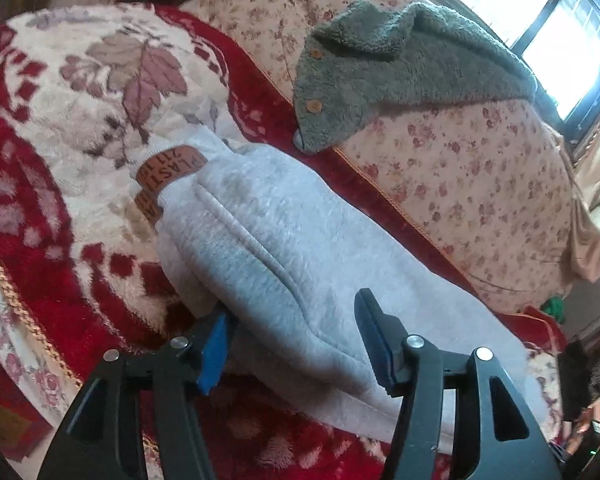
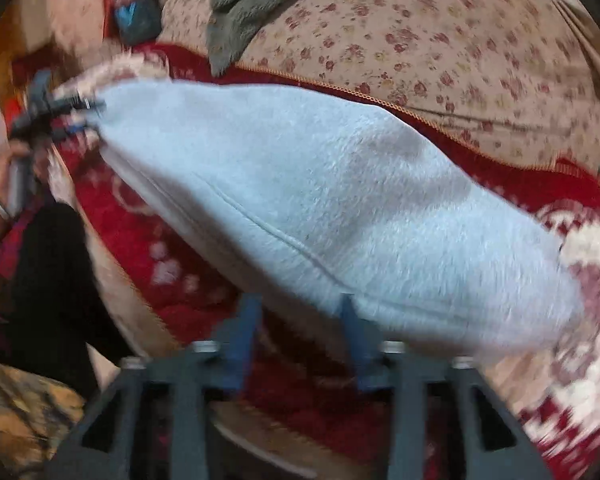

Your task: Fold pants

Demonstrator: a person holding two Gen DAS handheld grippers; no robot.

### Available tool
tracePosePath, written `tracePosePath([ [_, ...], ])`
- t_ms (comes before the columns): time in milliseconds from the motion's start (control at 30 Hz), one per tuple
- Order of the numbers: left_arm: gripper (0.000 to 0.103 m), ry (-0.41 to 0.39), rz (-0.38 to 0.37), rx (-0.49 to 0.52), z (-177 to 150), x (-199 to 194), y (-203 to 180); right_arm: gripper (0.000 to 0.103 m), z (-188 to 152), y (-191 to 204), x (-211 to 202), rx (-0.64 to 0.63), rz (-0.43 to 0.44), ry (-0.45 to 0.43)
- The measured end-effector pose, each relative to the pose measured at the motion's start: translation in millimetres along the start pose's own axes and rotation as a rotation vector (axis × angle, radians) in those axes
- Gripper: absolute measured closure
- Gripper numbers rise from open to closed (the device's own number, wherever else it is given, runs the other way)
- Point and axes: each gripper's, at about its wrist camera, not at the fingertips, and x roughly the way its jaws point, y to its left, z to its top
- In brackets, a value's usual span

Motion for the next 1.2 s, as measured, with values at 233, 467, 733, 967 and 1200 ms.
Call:
tracePosePath([
  [233,0.045,-0.109,0.144,0.111,-16,-20,-30,0.025,-26,-50,-30,0.285,0.014,-0.056],
  [467,0.031,-0.137,0.014,0.194,-29,-40,-77,0.025,-48,-122,-23,0.72,0.116,-0.126],
  [733,0.025,0.05,-0.164,0.333,-76,1,-159,0.025,-56,-178,-9,0.973,0.145,-0.25],
  [967,0.025,0.233,-0.277,0.502,-149,48,-253,0.068,-61,-215,20,1.088,0.249,-0.305],
  [1200,0.025,0.381,-0.365,0.568,-196,79,-312,0.081,-53,-193,-28,0.887,0.104,-0.407],
])
